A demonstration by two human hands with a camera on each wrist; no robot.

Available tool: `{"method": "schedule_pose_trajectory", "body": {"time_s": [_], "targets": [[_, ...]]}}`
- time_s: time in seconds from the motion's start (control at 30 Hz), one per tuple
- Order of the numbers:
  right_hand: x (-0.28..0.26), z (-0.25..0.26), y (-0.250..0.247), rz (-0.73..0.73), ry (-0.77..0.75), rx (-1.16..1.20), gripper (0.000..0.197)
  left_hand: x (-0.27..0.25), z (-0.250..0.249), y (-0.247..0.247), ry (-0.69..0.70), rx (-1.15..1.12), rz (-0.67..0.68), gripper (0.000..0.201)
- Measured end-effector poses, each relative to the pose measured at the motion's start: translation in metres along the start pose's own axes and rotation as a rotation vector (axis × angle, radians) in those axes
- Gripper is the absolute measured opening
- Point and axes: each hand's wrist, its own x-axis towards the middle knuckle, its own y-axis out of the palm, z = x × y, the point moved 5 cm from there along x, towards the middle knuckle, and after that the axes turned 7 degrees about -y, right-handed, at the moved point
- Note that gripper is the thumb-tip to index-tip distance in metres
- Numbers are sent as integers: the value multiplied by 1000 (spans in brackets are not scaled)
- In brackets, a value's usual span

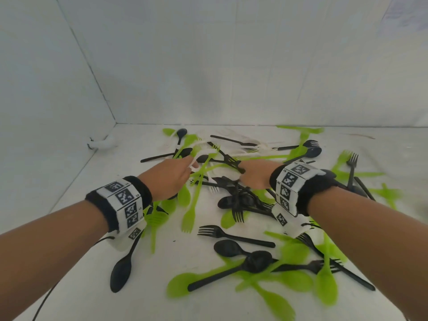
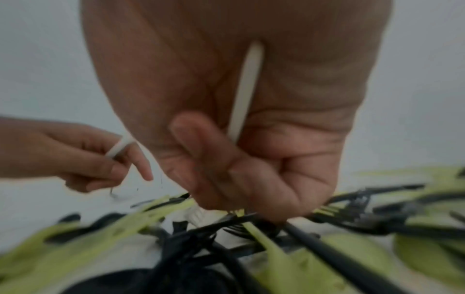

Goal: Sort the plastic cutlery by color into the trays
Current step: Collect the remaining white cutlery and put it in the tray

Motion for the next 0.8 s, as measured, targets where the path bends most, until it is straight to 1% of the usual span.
{"method": "schedule_pose_trajectory", "body": {"time_s": [0.03,0.1,0.17,0.23,0.33,0.37,0.4,0.47,0.53,0.6,0.67,0.73,0.8], "targets": [[-1,1,4,63,-28,2,29,2,-1,0,4,-26,-15,25],[-3,0,6,102,-12,130,21,10,-2,1,-5,-57,-20,12],[-6,0,2,38,-1,203,18,19,-9,3,-8,-44,-16,10],[-7,-5,-6,-102,-33,211,20,29,-19,4,0,-38,-46,19],[-14,-29,-21,-433,11,376,23,49,-32,6,-14,-60,-81,34],[-16,-39,-24,-501,43,404,23,57,-35,7,-23,-61,-80,38],[-16,-50,-25,-530,71,423,23,65,-38,10,-19,-43,-74,41],[-16,-69,-28,-534,122,422,26,79,-51,15,48,56,-65,43],[-11,-90,-33,-534,157,384,24,91,-67,22,122,178,-60,36],[-5,-106,-40,-530,181,358,22,106,-82,29,157,263,-54,28],[4,-116,-46,-515,174,371,24,122,-94,35,142,313,-47,28],[12,-118,-50,-502,130,398,25,137,-100,39,102,334,-29,25],[22,-114,-51,-468,67,432,21,147,-102,44,58,328,-9,13]]}}
